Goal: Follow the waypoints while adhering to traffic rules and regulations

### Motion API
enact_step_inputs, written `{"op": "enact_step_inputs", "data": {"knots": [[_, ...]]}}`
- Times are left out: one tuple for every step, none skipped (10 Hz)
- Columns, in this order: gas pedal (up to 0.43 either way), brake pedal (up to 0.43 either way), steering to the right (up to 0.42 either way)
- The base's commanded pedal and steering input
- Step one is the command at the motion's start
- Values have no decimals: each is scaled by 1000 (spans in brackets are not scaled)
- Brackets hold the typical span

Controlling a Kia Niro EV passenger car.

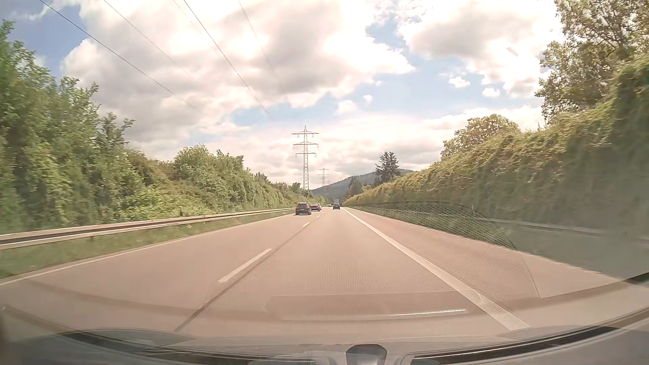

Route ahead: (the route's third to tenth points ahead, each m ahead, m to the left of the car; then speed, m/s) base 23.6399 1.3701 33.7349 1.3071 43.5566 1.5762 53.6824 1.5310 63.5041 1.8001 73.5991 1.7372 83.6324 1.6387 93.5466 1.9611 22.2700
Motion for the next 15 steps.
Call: {"op": "enact_step_inputs", "data": {"knots": [[157, 0, 0], [157, 0, 0], [157, 0, 0], [157, 0, 0], [157, 0, 0], [157, 0, 0], [157, 0, 0], [157, 0, 0], [157, 0, 0], [157, 0, 0], [157, 0, 0], [157, 0, 0], [157, 0, 0], [157, 0, 0], [157, 0, 0]]}}
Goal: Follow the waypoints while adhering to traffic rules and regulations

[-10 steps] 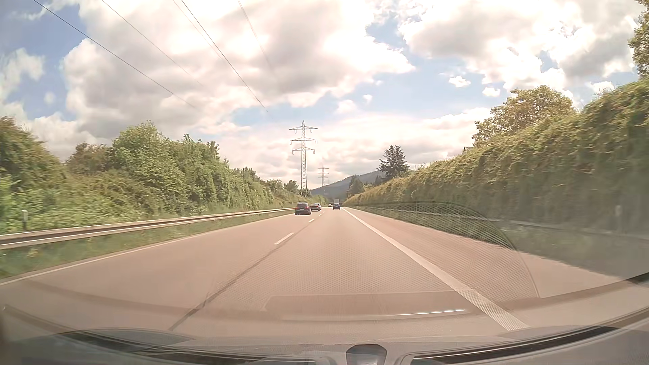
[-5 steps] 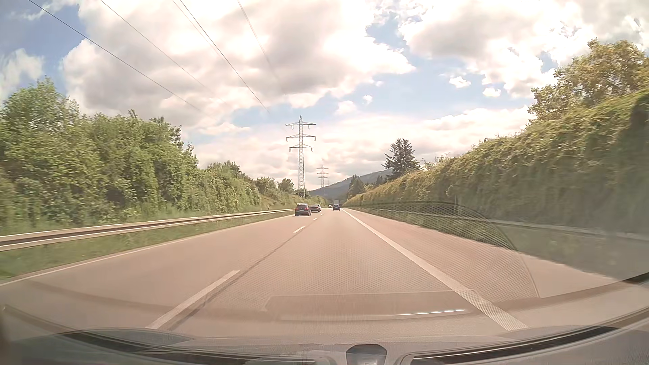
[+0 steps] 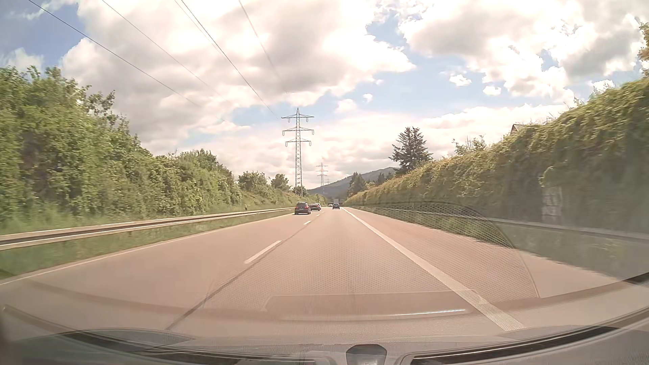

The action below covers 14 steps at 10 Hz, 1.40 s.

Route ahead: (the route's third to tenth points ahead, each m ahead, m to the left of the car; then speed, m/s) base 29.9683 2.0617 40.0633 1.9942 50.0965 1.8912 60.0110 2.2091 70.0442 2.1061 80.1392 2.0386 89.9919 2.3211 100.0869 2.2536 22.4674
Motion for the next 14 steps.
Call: {"op": "enact_step_inputs", "data": {"knots": [[157, 0, 0], [157, 0, 0], [157, 0, 0], [157, 0, 0], [157, 0, 0], [157, 0, 0], [157, 0, 0], [157, 0, 0], [157, 0, 0], [157, 0, 0], [157, 0, 0], [150, 0, 0], [150, 0, 0], [150, 0, 0]]}}
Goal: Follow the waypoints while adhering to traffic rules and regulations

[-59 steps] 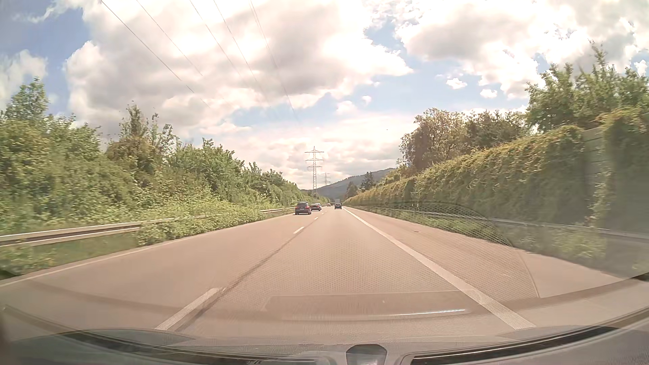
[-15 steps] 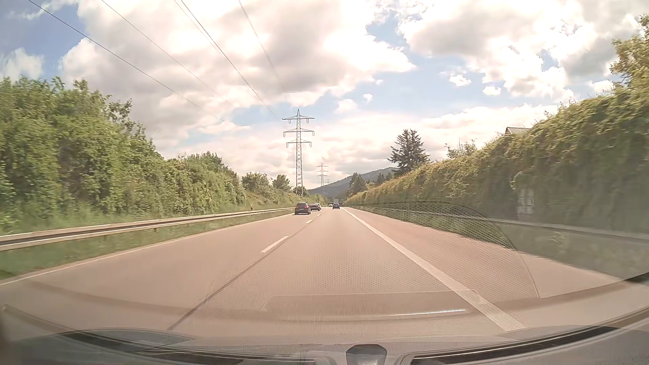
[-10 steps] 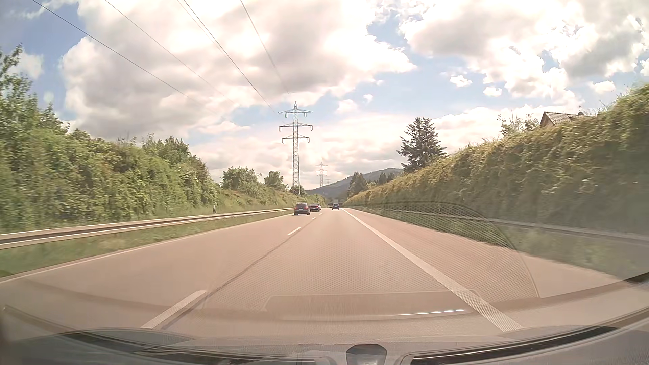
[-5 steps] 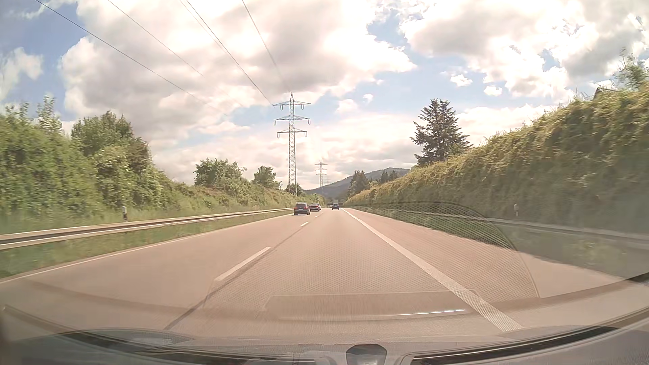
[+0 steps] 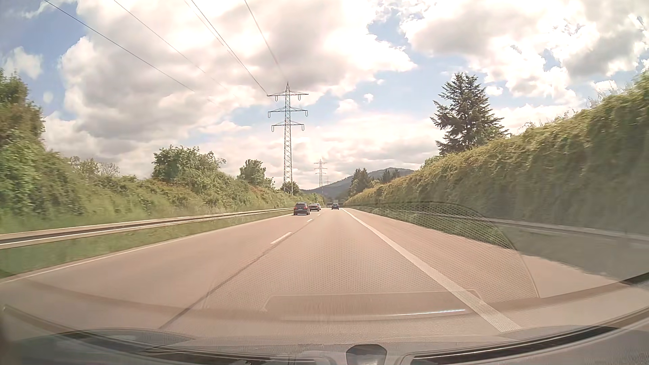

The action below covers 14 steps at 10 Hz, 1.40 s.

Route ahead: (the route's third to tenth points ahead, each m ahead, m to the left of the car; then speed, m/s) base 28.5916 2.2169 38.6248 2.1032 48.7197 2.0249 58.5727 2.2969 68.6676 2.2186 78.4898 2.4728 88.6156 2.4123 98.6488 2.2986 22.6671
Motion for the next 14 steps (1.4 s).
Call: {"op": "enact_step_inputs", "data": {"knots": [[150, 0, 0], [150, 0, 0], [150, 0, 0], [150, 0, 0], [150, 0, 0], [150, 0, 0], [150, 0, 0], [150, 0, 0], [150, 0, 0], [150, 0, 0], [150, 0, 0], [150, 0, 0], [150, 0, 0], [150, 0, 0]]}}
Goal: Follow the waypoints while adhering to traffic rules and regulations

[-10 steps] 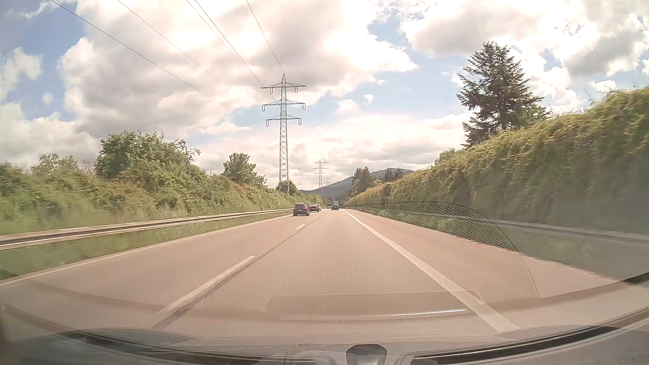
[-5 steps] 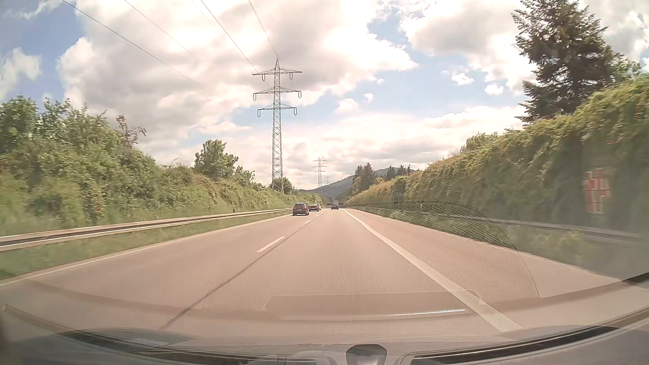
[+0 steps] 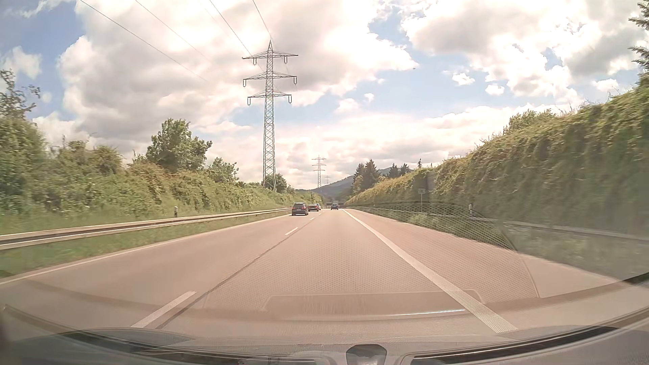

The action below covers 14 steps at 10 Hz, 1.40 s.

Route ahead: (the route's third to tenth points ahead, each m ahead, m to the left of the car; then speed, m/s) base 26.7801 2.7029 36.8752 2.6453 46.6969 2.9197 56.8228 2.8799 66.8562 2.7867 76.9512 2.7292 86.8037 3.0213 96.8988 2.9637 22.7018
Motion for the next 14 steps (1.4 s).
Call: {"op": "enact_step_inputs", "data": {"knots": [[150, 0, 0], [150, 0, 0], [150, 0, 0], [150, 0, 0], [150, 0, 0], [150, 0, 0], [150, 0, 0], [150, 0, 0], [150, 0, 0], [150, 0, 0], [150, 0, 0], [150, 0, 0], [150, 0, 0], [150, 0, 0]]}}
